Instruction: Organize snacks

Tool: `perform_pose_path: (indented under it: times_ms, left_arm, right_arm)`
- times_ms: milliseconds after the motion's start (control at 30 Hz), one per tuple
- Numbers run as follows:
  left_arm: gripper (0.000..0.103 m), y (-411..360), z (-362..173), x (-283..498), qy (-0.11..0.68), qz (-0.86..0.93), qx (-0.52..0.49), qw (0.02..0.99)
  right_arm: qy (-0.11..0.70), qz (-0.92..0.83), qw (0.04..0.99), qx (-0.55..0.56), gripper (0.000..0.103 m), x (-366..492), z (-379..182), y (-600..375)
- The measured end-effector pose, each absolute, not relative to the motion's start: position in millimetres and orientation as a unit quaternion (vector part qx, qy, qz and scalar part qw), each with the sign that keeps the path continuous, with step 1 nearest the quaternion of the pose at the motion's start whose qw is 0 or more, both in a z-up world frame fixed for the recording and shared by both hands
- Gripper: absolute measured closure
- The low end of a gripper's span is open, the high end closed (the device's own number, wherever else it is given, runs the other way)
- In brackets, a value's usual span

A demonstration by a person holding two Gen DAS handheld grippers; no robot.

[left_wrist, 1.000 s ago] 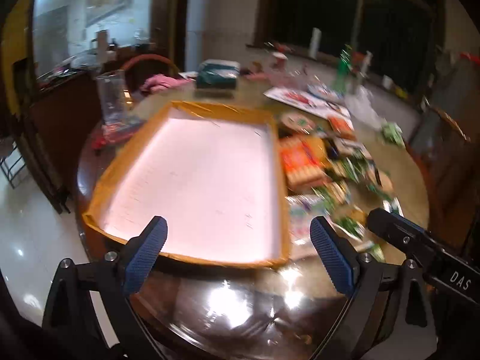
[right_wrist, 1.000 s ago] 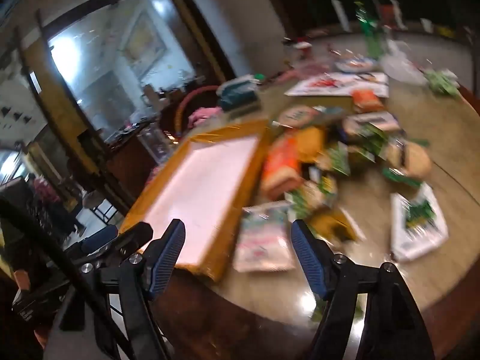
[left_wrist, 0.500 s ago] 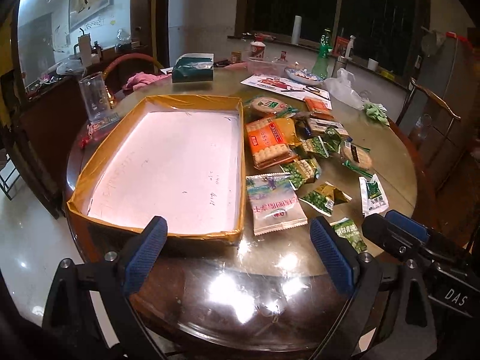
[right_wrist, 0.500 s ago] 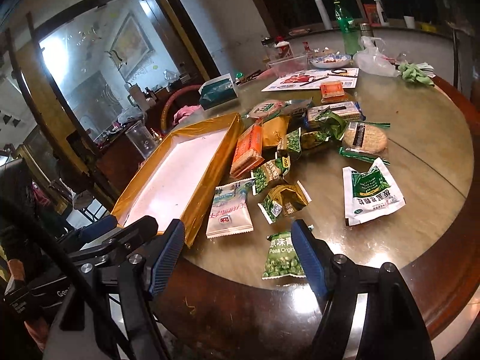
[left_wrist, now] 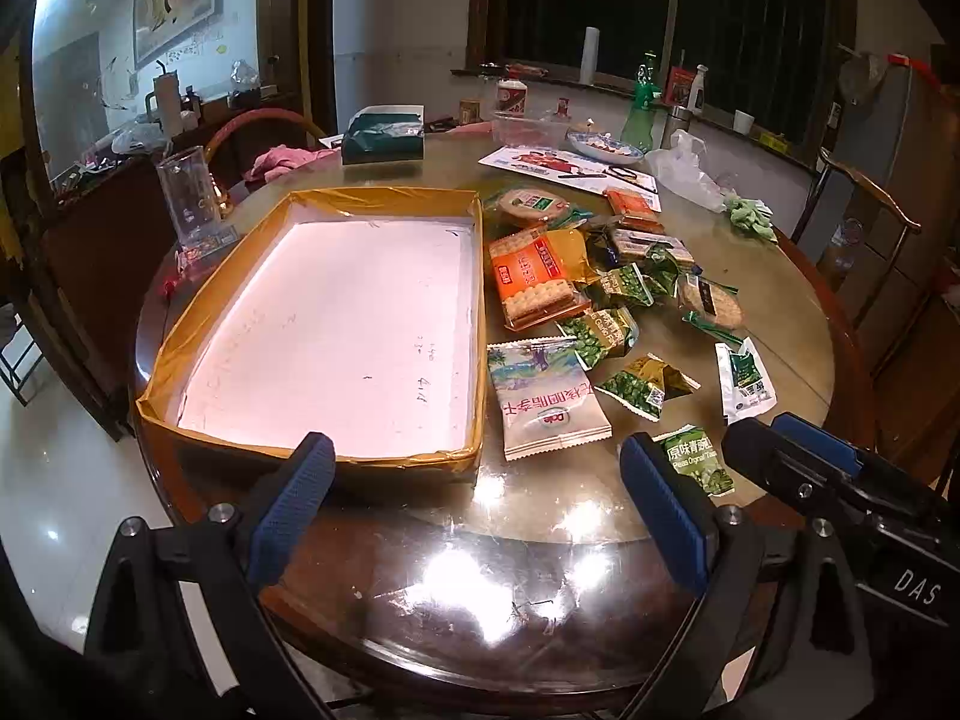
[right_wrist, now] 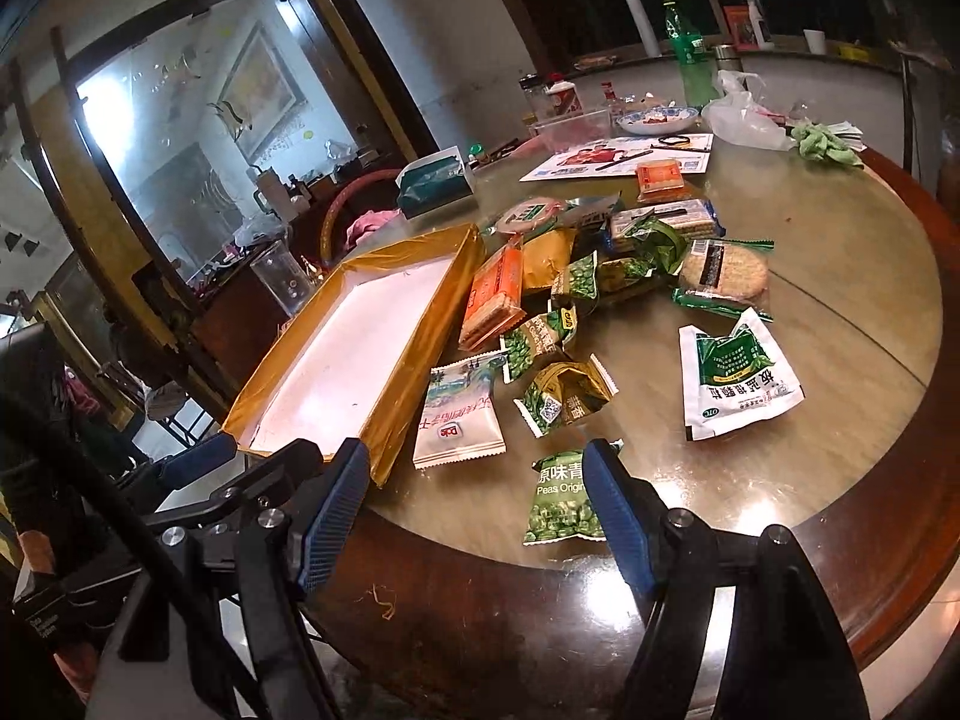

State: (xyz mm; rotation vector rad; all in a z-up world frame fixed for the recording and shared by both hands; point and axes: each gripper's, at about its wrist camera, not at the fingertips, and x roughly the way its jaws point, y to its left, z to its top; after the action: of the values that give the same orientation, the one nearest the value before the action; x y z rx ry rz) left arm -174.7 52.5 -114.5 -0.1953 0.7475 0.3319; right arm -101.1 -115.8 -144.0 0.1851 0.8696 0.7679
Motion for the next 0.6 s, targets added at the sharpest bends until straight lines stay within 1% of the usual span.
perform_pose_path:
  times_ms: [600]
  left_arm:
    - [0.007, 53.9, -116.1, -177.4, 0.364, 0.162, -0.095, 0.912]
  right_arm:
    - [0.396, 0.368, 0.836, 0.098, 0.03, -101.6, -151.4, -114.8]
